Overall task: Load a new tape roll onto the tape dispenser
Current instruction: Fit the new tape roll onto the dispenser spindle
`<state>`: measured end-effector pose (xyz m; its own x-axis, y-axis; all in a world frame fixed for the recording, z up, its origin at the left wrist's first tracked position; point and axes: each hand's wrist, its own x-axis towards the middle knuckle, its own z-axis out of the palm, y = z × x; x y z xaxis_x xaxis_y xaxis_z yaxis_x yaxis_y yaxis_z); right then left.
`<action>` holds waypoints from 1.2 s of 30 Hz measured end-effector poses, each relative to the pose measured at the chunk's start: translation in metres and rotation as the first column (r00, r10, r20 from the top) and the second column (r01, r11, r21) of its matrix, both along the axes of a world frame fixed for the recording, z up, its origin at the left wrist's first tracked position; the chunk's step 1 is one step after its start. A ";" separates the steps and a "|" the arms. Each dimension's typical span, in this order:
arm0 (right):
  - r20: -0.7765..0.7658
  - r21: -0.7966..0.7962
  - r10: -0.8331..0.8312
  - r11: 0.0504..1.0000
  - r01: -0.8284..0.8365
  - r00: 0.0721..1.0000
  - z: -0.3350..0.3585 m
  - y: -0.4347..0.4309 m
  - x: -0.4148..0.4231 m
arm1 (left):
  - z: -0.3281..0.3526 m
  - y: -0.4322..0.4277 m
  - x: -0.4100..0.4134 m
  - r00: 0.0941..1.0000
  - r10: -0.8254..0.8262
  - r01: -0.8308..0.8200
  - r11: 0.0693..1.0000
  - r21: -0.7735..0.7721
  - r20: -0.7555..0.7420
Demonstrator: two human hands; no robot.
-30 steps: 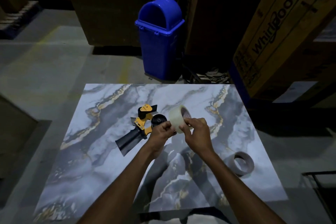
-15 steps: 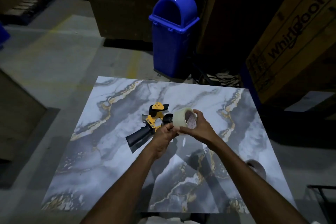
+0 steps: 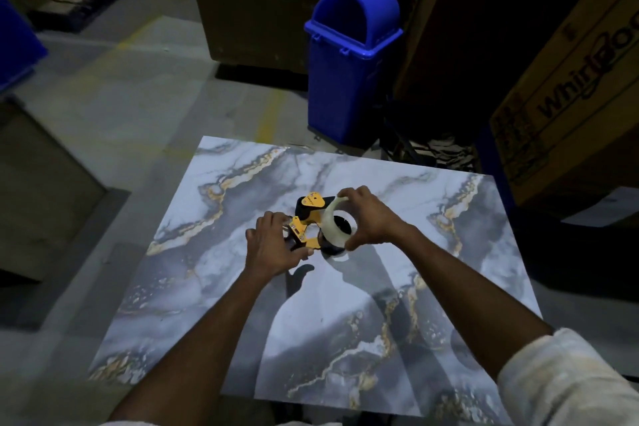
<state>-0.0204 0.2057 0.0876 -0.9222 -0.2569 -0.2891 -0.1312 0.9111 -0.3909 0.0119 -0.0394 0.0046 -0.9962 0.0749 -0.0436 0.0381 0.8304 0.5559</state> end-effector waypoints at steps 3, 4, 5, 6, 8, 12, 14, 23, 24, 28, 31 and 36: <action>0.004 0.127 0.082 0.989 -0.082 0.997 -0.007 -0.010 -0.008 | -0.007 -0.002 -0.001 0.993 -0.007 0.007 1.000 0.002 0.121; 0.008 0.142 0.086 0.986 -0.086 0.996 -0.009 -0.012 -0.010 | -0.008 -0.002 -0.002 0.988 -0.001 0.001 1.000 -0.003 0.155; 0.015 0.150 0.086 0.985 -0.087 0.996 -0.010 -0.013 -0.012 | -0.009 -0.002 -0.003 0.984 0.002 -0.001 1.000 -0.005 0.180; 0.023 0.155 0.086 0.984 -0.089 0.996 -0.011 -0.014 -0.014 | -0.010 -0.002 -0.004 0.981 -0.004 0.005 1.000 -0.004 0.195; 0.035 0.165 0.093 0.981 -0.098 0.995 -0.011 -0.015 -0.016 | -0.013 0.000 -0.005 0.979 -0.032 0.034 0.999 -0.007 0.201; 0.046 0.189 0.127 0.973 -0.134 0.991 -0.009 -0.016 -0.018 | -0.015 0.000 -0.010 0.973 -0.094 0.109 0.992 -0.060 0.213; 0.052 0.207 0.142 0.967 -0.150 0.988 -0.006 -0.018 -0.019 | -0.017 -0.001 -0.012 0.968 -0.113 0.133 0.988 -0.075 0.226; 0.050 0.263 0.239 0.933 -0.244 0.970 -0.004 -0.021 -0.021 | -0.020 0.000 -0.015 0.957 -0.124 0.156 0.982 -0.105 0.263; 0.038 0.280 0.263 0.923 -0.263 0.964 -0.006 -0.022 -0.021 | -0.020 0.000 -0.015 0.957 -0.125 0.158 0.981 -0.111 0.263; 0.036 0.323 0.309 0.896 -0.304 0.950 -0.008 -0.026 -0.023 | -0.020 0.000 -0.014 0.957 -0.118 0.154 0.981 -0.118 0.266; 0.066 0.309 0.304 0.899 -0.309 0.950 -0.010 -0.027 -0.025 | -0.021 0.001 -0.013 0.961 -0.112 0.149 0.980 -0.132 0.252; 0.078 0.310 0.297 0.900 -0.306 0.952 -0.023 -0.030 -0.021 | -0.025 -0.001 -0.012 0.967 -0.111 0.144 0.980 -0.136 0.227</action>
